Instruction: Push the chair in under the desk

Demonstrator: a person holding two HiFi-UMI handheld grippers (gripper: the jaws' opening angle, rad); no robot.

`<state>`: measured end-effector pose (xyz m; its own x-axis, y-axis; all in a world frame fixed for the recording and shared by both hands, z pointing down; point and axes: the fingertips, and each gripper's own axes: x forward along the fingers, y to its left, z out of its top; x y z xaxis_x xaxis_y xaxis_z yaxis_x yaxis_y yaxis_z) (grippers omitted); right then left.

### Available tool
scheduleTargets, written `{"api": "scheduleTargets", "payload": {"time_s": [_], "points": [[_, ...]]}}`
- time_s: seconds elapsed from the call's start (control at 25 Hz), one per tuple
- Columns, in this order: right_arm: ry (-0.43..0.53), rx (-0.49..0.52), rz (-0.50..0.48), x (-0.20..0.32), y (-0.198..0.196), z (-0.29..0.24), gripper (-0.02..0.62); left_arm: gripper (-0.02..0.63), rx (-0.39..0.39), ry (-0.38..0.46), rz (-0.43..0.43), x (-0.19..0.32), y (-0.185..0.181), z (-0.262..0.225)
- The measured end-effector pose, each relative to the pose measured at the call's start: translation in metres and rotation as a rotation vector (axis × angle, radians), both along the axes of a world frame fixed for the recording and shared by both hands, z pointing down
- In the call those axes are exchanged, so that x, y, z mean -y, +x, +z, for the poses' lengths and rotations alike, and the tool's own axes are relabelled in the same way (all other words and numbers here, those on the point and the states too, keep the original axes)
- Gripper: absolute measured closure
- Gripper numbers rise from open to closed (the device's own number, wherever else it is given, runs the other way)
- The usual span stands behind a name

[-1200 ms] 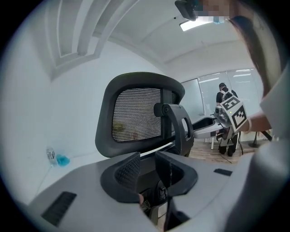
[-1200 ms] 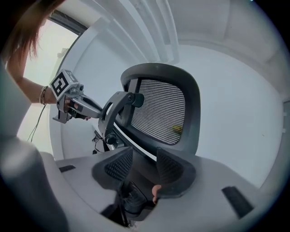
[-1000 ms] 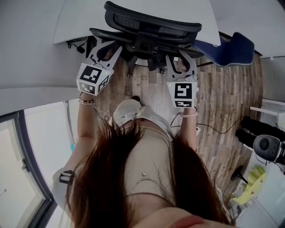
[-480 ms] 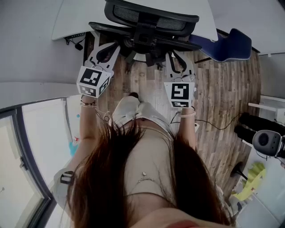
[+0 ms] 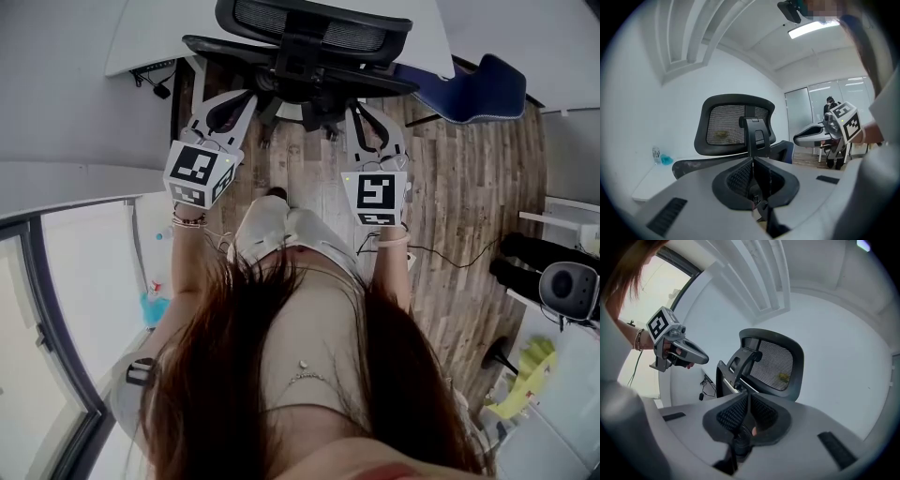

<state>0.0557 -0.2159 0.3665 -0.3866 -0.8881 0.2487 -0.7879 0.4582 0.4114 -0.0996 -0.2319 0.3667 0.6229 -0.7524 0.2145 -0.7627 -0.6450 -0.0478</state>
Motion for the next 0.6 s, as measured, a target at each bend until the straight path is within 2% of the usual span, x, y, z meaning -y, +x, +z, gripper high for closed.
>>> {"api": "scheduleTargets", "payload": {"time_s": [0.6], "points": [[-0.006, 0.000, -0.026, -0.019, 0.006, 0.001, 0.561, 0.598, 0.008, -0.001, -0.027, -0.031, 0.014, -0.006]]}}
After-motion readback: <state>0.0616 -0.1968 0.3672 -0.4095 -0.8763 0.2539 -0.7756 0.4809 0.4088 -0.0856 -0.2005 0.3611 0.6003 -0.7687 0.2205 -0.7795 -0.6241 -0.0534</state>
